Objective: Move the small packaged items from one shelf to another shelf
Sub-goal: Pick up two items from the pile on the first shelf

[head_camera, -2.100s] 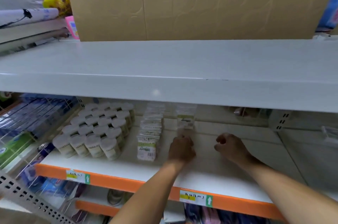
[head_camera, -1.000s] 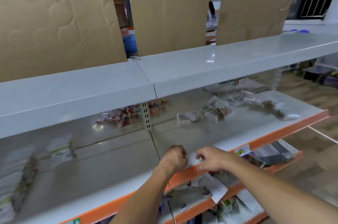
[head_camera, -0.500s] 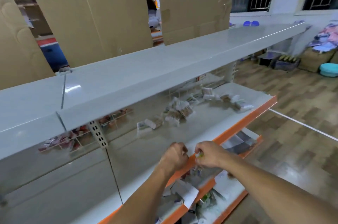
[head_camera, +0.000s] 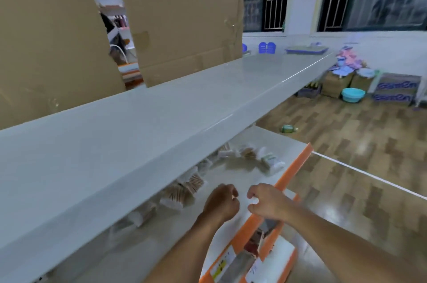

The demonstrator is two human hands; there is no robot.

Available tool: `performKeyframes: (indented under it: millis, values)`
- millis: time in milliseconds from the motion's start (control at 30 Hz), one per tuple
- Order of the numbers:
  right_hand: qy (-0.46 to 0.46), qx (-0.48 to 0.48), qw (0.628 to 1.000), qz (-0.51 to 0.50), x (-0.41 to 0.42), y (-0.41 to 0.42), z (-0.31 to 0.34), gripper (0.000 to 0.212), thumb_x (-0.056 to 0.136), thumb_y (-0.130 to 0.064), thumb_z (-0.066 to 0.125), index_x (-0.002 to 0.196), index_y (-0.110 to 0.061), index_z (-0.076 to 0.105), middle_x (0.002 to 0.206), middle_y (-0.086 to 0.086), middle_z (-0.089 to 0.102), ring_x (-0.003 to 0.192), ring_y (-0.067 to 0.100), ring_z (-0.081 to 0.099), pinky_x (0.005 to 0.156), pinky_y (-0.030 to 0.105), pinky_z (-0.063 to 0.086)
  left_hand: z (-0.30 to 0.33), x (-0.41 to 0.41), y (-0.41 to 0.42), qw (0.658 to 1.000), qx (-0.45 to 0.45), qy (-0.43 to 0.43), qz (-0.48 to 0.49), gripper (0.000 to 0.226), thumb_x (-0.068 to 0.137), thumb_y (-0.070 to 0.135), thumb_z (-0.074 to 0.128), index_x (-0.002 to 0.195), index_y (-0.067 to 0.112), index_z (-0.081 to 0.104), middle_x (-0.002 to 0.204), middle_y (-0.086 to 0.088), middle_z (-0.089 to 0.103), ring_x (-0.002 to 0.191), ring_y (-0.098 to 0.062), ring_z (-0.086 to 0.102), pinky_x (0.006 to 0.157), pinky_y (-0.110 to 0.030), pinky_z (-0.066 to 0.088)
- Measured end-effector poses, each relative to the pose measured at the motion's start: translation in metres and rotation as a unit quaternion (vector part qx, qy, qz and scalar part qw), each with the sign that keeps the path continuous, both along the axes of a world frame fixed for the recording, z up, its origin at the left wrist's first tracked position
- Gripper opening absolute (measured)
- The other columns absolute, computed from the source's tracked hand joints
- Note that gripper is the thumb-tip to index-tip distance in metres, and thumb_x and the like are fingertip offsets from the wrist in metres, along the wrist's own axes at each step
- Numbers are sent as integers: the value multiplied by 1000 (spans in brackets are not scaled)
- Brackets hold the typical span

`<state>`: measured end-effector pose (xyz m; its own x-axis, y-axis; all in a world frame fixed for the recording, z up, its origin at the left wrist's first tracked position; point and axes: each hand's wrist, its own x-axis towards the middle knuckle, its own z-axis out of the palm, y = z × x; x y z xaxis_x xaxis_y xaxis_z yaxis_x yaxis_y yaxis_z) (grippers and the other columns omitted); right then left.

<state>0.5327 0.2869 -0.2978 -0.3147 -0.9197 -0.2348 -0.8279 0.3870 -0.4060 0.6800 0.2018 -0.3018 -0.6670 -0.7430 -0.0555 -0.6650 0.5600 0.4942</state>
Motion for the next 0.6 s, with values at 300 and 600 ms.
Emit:
performKeyframes:
  millis: [300,600]
  values:
    - [-14,-15,998,-56,-71,-34,-5,38,84,-34,66,120,-26,62,121,1,65,106,17,64,92,33,54,-12,-74,-41,996,-56,-17,-63,31,93,20,52,123,17,61,128,-5,59,117,-21,57,100,-32,48]
    - [5,-72,994,-79,-158,-71,-20,55,86,-29,61,138,-20,47,125,6,54,112,25,59,86,26,46,-23,-149,-57,992,-115,46,-37,37,93,18,51,129,23,54,122,-3,62,110,-23,62,89,-32,51]
